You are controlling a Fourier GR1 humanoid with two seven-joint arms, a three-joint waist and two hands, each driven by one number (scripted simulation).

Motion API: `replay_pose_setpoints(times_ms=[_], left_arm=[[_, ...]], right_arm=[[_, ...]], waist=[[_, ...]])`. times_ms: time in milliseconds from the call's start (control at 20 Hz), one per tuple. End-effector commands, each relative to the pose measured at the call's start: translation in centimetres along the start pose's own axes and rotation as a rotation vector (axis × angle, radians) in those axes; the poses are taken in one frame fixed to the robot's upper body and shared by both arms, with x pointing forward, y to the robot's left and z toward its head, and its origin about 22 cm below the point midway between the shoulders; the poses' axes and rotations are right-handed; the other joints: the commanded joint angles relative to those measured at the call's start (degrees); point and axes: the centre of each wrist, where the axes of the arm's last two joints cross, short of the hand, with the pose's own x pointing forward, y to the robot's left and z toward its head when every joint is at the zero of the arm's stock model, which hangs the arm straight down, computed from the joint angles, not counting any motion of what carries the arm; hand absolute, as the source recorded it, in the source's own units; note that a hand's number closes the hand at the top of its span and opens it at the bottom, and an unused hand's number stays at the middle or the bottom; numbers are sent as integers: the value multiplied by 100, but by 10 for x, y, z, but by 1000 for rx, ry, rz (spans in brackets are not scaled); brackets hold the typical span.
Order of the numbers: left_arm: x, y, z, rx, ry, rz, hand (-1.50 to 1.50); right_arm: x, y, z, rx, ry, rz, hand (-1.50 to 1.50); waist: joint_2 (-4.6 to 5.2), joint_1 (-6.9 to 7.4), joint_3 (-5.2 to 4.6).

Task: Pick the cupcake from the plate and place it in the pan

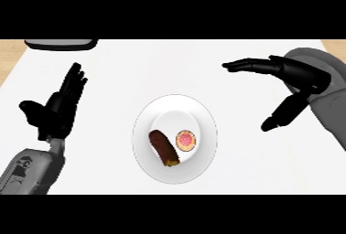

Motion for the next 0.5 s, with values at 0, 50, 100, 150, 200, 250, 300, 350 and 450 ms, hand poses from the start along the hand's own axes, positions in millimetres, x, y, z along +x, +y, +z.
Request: replay_pose_setpoints(times_ms=[0,50,100,150,200,250,300,350,450], left_arm=[[12,17,-9,24,-5,-4,0],[0,9,2,4,8,-22,0],[-4,-8,-2,16,16,-3,0],[-5,8,4,17,20,-6,0],[-13,0,13,21,3,-4,0],[-16,21,17,15,5,12,0],[15,3,8,15,1,-4,0],[20,1,-7,14,1,-6,0],[-9,4,11,13,2,-3,0]], right_arm=[[31,-44,-20,135,49,130,-150],[35,-46,-39,137,59,121,-150],[47,-49,-44,154,41,127,-150],[46,-42,-53,153,30,109,-150],[52,-48,-69,150,34,140,-150],[47,-33,-65,144,18,146,-150],[54,-46,-67,138,12,184,-150],[64,-19,-92,133,-8,190,-150],[67,-27,-84,129,-9,204,-150]], waist=[[-19,-55,-7],[-17,-27,-7],[-27,-123,-7],[-30,-107,-5],[-23,-63,-6],[-29,-101,-5],[-34,-91,-1],[-37,-149,-3],[-34,-151,-4]])
